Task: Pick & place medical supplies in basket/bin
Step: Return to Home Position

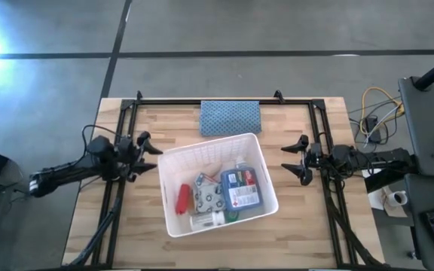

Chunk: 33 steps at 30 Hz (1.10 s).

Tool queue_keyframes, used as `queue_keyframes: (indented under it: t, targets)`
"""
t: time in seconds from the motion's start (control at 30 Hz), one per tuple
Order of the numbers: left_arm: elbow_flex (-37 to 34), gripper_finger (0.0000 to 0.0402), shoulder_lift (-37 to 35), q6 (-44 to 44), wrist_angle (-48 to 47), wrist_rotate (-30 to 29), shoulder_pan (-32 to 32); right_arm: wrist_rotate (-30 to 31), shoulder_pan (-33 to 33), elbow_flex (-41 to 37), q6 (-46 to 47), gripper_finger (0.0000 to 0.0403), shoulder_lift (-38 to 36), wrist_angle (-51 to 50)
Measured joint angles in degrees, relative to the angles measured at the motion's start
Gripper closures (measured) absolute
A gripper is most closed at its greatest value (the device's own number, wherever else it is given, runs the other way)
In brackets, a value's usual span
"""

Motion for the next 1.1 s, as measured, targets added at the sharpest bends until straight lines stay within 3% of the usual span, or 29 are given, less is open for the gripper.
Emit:
queue_keyframes:
  t: [0.17,0.3,1.1]
  targets:
    - [-0.02,0.0173,-4.45,-0.05,-0.34,-0.99,-8.99,0.00,0.00,0.00,-0.02,0.0086,-0.04,0.00]
    - [0.04,0.0173,-4.87,-0.07,0.30,-1.01,-12.53,0.22,0.00,0.00,0.00,0.0090,0.00,0.00]
    - [-0.04,0.0173,-5.04,-0.01,-4.09,-1.19,-16.40,0.39,0.00,0.02,0.00,0.0085,0.04,0.02]
